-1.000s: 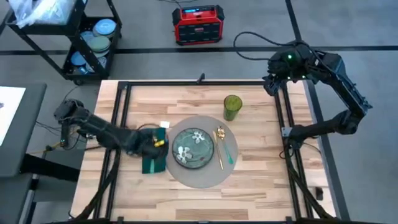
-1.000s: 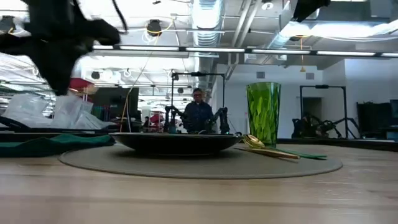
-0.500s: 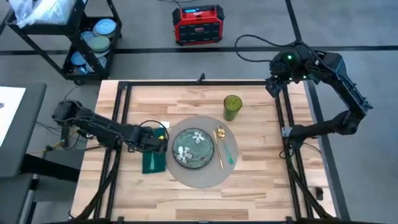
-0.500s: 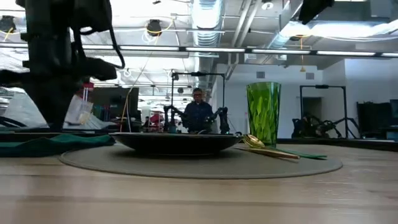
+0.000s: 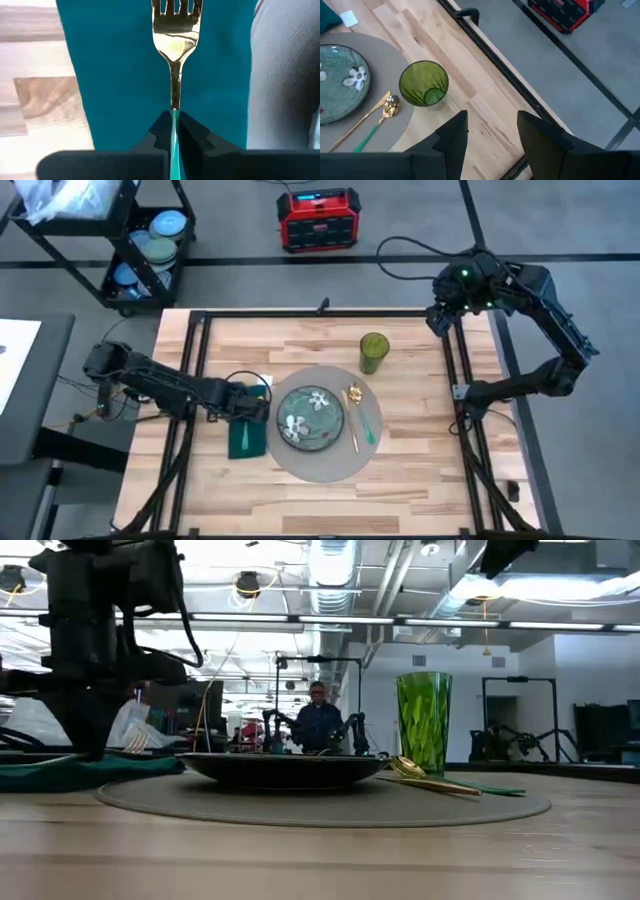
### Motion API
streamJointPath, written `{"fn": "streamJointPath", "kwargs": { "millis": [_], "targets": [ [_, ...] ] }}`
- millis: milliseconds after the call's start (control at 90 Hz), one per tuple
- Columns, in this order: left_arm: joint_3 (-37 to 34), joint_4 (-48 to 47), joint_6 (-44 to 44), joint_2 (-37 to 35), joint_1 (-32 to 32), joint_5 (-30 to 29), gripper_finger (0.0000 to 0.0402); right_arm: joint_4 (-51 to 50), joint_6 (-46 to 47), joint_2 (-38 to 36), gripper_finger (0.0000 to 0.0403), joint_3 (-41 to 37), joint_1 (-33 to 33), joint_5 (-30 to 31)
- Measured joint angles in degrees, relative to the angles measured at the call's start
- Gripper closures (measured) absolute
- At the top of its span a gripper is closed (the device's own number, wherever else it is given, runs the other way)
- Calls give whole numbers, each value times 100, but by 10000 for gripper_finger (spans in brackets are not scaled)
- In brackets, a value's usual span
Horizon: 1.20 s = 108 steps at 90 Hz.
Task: Set table place
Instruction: Put the green fork on top of the blue napkin, then return to Home Position
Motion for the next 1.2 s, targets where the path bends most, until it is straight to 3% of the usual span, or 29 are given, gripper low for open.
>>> {"fn": "streamJointPath", "kwargs": {
  "millis": [233, 644, 800, 878, 967, 1067, 1133, 1200],
  "targets": [
    [2, 12, 349, 13, 137, -55, 384, -105, 7, 0, 244, 0, 0, -8],
    [2, 293, 526, -35, 256, -101, 297, -320, 56, -45, 244, 0, 0, -98],
    [252, 333, 1053, -608, 396, -145, 285, -107, -388, -584, 249, -4, 3, 210],
    [526, 674, 1651, -1111, 379, -758, 289, 3, -525, -1132, 257, -118, -7, -178],
    [669, 1278, 3121, -1744, 307, -1925, 310, 647, -529, -2027, 267, -768, -7, -1090],
    [484, 2315, 4923, -2411, 140, -3092, 341, 2408, -50, -3316, 278, -2294, -1, -2042],
    [210, 2879, 5590, -2745, 85, -3349, 360, 3620, 463, -4076, 284, -3579, -1, -2307],
    [-91, 3147, 5816, -3010, 61, -3334, 373, 4191, 1092, -4700, 286, -4876, 3, -2564]
  ]
}}
